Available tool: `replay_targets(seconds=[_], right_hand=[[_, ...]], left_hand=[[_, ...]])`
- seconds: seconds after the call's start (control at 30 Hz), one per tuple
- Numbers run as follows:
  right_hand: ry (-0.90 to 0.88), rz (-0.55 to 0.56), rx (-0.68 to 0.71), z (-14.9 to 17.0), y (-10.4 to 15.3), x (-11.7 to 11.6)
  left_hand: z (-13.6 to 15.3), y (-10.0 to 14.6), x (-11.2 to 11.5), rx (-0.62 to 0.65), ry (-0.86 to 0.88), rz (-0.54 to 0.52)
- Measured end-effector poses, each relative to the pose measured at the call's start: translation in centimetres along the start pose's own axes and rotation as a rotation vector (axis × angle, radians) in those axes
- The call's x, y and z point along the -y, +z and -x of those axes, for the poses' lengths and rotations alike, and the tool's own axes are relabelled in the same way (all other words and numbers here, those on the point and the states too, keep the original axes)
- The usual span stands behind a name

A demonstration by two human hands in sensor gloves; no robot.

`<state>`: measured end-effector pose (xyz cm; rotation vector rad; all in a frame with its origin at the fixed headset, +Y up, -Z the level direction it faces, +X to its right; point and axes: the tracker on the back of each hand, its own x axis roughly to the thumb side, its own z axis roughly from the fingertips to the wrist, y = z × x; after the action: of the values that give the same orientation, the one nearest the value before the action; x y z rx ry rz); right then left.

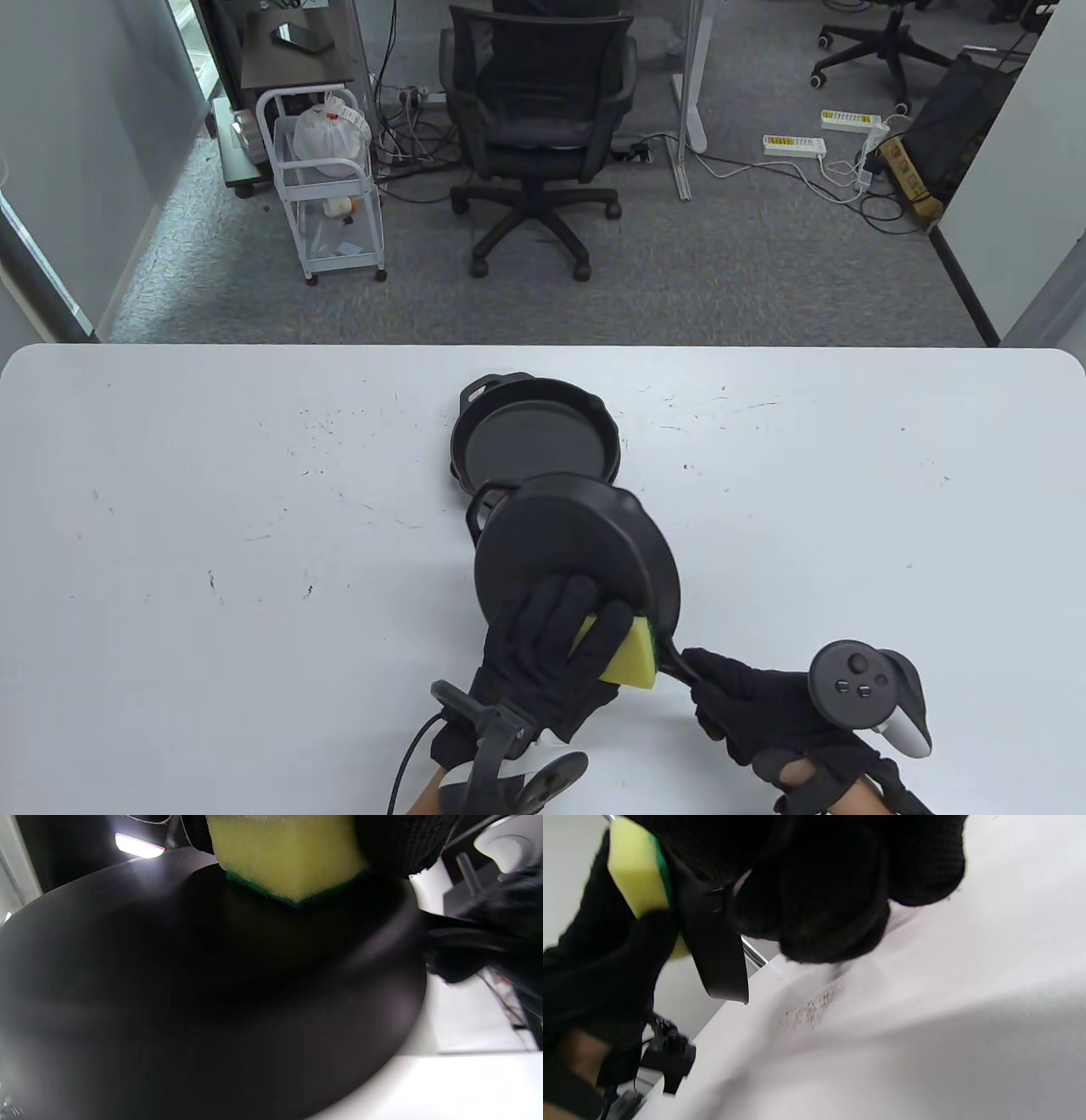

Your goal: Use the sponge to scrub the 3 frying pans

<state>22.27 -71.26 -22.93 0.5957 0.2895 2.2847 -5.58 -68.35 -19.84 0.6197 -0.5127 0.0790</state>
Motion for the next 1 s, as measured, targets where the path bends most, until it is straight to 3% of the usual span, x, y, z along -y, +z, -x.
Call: replay_targets(seconds=[0.2, 0.4, 0.53, 0.73, 0.9, 1.0], right_hand=[[0.052, -0.099, 0.064, -0.6, -0.3, -0.7], [0.041, -0.050, 0.037, -0.1, 0.0, 0.0], [-0.016, 0.010, 0.006, 0.6, 0.3, 0.8], [-0.224, 0.106, -0.052, 1.6, 0.2, 1.3], [-0.296, 0.203, -0.090, 1.3, -1.5, 2.4], [-0.235, 0.287, -0.130, -0.3, -3.3, 3.0]], left_hand=[[5.0, 0.0, -1.0, -0.276, -0.021, -0.021], [8.4, 0.9, 0.7, -0.430, 0.010, 0.090], [8.5, 1.0, 1.8, -0.435, 0.030, 0.152], [7.0, 0.8, 2.1, -0.361, 0.016, 0.164], [6.2, 0.8, 2.4, -0.321, 0.022, 0.180], [6.3, 0.9, 2.2, -0.327, 0.028, 0.182]])
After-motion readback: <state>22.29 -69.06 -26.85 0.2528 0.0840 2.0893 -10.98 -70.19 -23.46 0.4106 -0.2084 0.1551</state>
